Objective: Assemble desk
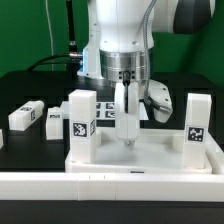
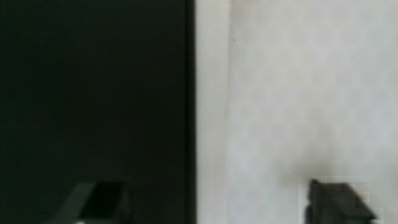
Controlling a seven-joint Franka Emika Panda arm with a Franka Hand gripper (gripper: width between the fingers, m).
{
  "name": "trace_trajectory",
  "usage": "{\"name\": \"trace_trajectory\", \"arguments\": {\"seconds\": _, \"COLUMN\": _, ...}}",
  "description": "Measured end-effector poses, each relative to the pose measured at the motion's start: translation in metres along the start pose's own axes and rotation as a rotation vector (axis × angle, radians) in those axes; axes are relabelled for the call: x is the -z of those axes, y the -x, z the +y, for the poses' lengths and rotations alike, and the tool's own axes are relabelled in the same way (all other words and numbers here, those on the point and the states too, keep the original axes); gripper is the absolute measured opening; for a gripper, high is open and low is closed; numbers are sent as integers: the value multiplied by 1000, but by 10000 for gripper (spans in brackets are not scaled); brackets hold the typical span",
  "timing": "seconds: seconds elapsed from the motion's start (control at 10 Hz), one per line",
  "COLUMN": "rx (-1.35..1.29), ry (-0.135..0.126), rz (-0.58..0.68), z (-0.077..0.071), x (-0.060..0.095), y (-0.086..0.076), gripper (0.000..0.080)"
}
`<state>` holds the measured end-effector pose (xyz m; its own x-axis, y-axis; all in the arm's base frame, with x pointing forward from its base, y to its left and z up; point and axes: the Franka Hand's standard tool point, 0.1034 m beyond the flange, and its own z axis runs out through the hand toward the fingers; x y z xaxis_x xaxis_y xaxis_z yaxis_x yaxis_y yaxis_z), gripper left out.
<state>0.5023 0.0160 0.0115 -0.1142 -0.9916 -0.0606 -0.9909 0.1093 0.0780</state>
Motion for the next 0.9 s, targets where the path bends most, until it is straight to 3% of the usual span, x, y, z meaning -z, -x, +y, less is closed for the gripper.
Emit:
{"name": "trace_trajectory", "arguments": {"seconds": 0.1, "rx": 1, "ry": 0, "rz": 0, "z": 0, "x": 0, "y": 0, "gripper": 433}}
{"name": "trace_trajectory", "arguments": {"seconds": 0.2, "rx": 2, "ry": 1, "rz": 0, "z": 0, "x": 0, "y": 0, "gripper": 248}}
{"name": "trace_trajectory", "arguments": {"seconds": 0.3, "rx": 3, "ry": 1, "rz": 0, "z": 0, "x": 0, "y": 0, "gripper": 115}}
{"name": "trace_trajectory", "arguments": {"seconds": 0.4, "rx": 4, "ry": -10, "rz": 2, "z": -2, "x": 1, "y": 0, "gripper": 69}}
{"name": "trace_trajectory", "arguments": {"seconds": 0.9, "rx": 6, "ry": -17, "rz": 3, "z": -4, "x": 2, "y": 0, "gripper": 69}}
